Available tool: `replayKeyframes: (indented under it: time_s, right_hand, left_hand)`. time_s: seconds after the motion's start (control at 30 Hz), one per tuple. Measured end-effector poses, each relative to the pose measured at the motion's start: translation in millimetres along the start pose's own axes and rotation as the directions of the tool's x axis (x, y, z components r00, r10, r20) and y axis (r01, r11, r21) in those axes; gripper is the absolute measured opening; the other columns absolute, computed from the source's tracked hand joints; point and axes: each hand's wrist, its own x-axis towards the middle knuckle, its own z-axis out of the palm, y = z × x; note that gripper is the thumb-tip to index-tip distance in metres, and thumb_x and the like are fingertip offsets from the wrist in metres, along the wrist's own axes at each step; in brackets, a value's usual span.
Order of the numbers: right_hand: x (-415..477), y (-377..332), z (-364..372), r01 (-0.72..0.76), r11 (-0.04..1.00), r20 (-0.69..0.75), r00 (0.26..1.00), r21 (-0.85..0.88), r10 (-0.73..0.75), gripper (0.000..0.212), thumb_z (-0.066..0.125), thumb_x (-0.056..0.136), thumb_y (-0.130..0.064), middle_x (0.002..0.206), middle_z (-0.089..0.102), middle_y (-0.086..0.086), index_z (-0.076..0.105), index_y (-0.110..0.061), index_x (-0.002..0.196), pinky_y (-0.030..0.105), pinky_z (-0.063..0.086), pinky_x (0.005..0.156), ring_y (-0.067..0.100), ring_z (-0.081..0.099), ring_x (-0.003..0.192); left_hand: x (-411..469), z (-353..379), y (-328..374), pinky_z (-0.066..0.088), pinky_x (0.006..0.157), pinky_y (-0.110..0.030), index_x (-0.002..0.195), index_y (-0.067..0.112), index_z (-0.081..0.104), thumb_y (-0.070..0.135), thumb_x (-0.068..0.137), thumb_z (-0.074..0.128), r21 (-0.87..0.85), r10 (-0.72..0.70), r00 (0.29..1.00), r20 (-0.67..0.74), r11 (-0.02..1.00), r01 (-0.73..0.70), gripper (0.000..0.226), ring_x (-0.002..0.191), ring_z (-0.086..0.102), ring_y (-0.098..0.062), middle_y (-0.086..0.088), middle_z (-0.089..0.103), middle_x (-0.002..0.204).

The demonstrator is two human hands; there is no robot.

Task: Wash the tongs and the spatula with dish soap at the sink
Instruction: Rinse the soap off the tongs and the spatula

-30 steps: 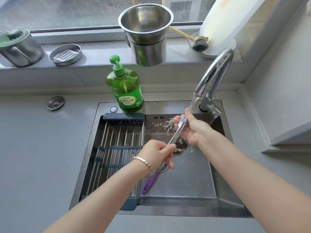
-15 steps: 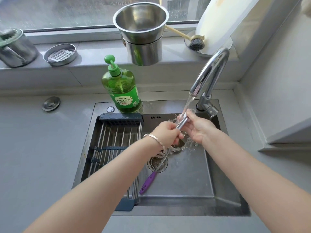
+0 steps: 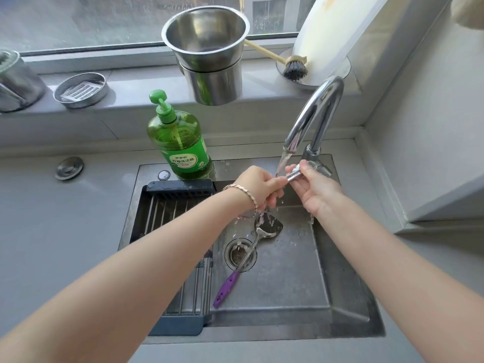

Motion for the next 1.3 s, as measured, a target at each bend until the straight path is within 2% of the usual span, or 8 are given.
replayKeyframes:
  time_s: [0.17,0.3,0.47,0.67,0.83,1.0,1.1,1.3]
  right_hand:
    - [-1,4,0,-0.039,0.999,0.012,0.999,-0.002,0.039,0.008,0.057,0.090,-0.003,0.064,0.068,0.010,0.057,-0.002,0.082,0.027,0.058,0.050,0.014,0.068,0.054]
    - [-5,16,10,-0.075,0.997,0.047,0.996,-0.010,0.076,0.004,0.058,0.089,-0.002,0.057,0.068,0.007,0.057,-0.002,0.085,0.023,0.056,0.046,0.012,0.067,0.047]
    - [-15,32,22,-0.098,0.980,0.098,0.988,-0.175,0.116,0.011,0.065,0.084,-0.013,0.066,0.069,0.007,0.061,-0.003,0.086,0.023,0.054,0.046,0.013,0.069,0.054]
    - [-24,36,25,-0.093,0.965,0.113,0.986,-0.247,0.124,0.023,0.064,0.086,-0.025,0.060,0.068,0.006,0.061,-0.003,0.081,0.029,0.059,0.060,0.015,0.069,0.058]
    - [-18,40,-2,-0.125,0.905,0.020,0.989,-0.407,0.146,0.024,0.061,0.089,-0.025,0.083,0.068,0.012,0.064,-0.002,0.085,0.031,0.058,0.069,0.019,0.068,0.074]
    - [-18,47,-19,-0.228,0.913,0.037,0.966,-0.339,0.255,0.012,0.050,0.094,-0.003,0.081,0.062,0.018,0.053,0.000,0.082,0.027,0.058,0.056,0.023,0.064,0.070]
    - [-20,47,-14,-0.183,0.907,0.066,0.972,-0.380,0.224,0.009,0.049,0.088,0.011,0.081,0.064,0.020,0.057,0.008,0.090,0.026,0.059,0.057,0.022,0.067,0.068]
    - [-14,49,-1,-0.055,0.880,-0.039,0.998,-0.472,0.042,0.013,0.063,0.088,-0.013,0.081,0.071,0.013,0.067,-0.001,0.090,0.042,0.056,0.083,0.024,0.070,0.077]
  left_hand:
    - [-11,-11,-15,0.050,0.064,-0.023,0.104,0.013,0.066,0.010,0.092,0.053,-0.068,0.068,0.993,0.101,0.996,-0.062,0.018,0.067,0.058,-0.014,-0.003,0.072,0.094]
    - [-24,-16,-43,0.048,0.094,-0.030,0.136,0.011,0.042,0.032,0.086,0.062,-0.092,-0.109,0.992,-0.065,0.990,0.103,0.058,0.105,0.057,-0.015,-0.004,0.054,0.130]
    - [-44,-20,-64,0.053,0.040,-0.020,0.121,-0.002,0.045,0.045,0.083,0.059,-0.674,-0.454,0.828,0.328,0.502,0.542,0.062,0.047,0.065,-0.014,-0.019,0.067,0.097]
    - [-53,-17,-73,0.029,0.024,-0.009,0.085,0.010,0.050,0.043,0.088,0.052,-0.757,-0.417,0.803,0.426,0.322,0.569,0.034,0.026,0.041,-0.002,-0.001,0.059,0.047]
    - [-59,-4,-66,0.023,0.025,-0.010,0.099,0.006,0.049,0.033,0.091,0.055,-0.730,-0.397,0.905,0.153,0.571,0.374,0.029,0.028,0.037,-0.003,-0.004,0.066,0.057]
    - [-67,7,-70,0.042,0.040,-0.016,0.092,0.013,0.037,0.027,0.081,0.069,-0.168,-0.192,0.946,-0.260,0.974,0.151,0.036,0.043,0.047,-0.009,-0.003,0.069,0.074]
    - [-68,9,-73,0.053,0.064,-0.031,0.081,0.017,0.035,0.025,0.079,0.071,0.029,-0.046,0.929,-0.367,0.998,0.060,0.037,0.058,0.056,-0.011,0.005,0.065,0.073]
    - [-66,8,-74,0.054,0.080,-0.039,0.094,0.013,0.058,0.029,0.080,0.070,0.073,0.009,0.883,-0.470,0.997,0.029,0.025,0.085,0.063,-0.021,0.004,0.064,0.083]
